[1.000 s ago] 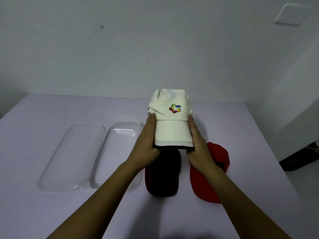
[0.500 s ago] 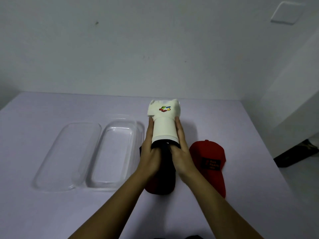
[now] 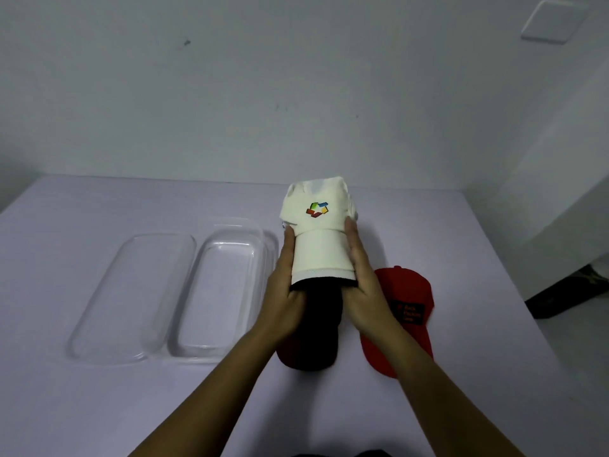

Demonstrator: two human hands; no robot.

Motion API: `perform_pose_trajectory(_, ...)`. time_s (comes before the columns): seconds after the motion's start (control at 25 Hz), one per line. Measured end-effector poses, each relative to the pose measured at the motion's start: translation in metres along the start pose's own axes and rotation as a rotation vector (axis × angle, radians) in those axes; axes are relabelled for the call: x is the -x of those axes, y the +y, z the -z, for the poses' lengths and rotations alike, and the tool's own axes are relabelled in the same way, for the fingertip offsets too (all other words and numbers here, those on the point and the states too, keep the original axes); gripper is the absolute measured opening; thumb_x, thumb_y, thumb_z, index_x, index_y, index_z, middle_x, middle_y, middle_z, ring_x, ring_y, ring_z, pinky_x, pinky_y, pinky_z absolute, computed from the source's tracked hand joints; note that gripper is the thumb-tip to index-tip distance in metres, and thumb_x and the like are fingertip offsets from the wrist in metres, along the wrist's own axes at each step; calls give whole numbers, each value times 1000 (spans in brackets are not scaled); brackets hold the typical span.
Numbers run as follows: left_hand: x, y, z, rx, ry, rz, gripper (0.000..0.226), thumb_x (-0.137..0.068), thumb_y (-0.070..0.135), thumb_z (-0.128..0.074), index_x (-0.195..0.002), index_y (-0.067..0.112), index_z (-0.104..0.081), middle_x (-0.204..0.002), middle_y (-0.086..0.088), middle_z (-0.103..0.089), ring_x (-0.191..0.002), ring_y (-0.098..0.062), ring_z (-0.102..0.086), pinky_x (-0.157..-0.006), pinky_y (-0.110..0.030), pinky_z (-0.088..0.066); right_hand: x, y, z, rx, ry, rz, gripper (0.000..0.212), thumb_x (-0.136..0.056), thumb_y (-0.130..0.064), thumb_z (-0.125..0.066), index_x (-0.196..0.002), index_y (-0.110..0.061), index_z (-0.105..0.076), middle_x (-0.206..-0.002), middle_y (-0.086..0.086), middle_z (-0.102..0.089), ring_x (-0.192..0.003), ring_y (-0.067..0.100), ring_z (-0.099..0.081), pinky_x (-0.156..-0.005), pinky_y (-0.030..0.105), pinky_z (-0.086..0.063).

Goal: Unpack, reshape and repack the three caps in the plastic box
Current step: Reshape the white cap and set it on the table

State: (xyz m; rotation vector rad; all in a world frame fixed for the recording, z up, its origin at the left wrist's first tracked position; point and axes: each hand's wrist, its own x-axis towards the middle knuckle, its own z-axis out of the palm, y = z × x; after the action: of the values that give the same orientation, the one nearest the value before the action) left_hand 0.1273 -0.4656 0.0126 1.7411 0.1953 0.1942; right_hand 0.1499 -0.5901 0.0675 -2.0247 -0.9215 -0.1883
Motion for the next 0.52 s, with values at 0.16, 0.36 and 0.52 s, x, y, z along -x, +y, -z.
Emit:
perform_pose_trajectory(0.16,17,14,23,-205,-67,-141,81,-90,0,-55,-150,19,-3,-141,31,-15,-119,34,-24,-93,7,-27,14,39,-1,-92,-56,-223,76,-86,-4,-43,-141,-51,-21,-160,-4,10,-148,17,-8,-116,43,-29)
perform_pose_trajectory(0.36,-11,22,63,-101,66,33,79,-87,-12,-42,-149,25,-13,-156,11,-14,-144,-6,-17,-118,-30,-21,27,41,-5,-156,11,-69,67,-90,-19,-51,-139,-54,-22,-160,9,4,-148,20,-5,-117,25,-22)
perform_pose_trajectory(0.52,-39,64,78,282,-25,48,49,-98,29,-38,-144,16,-33,-151,-4,-36,-139,-22,-35,-117,-39,-26,28,40,-7,-158,-49,-41,63,-89,-27,-48,-139,-54,-22,-160,11,5,-148,17,-4,-116,24,-23)
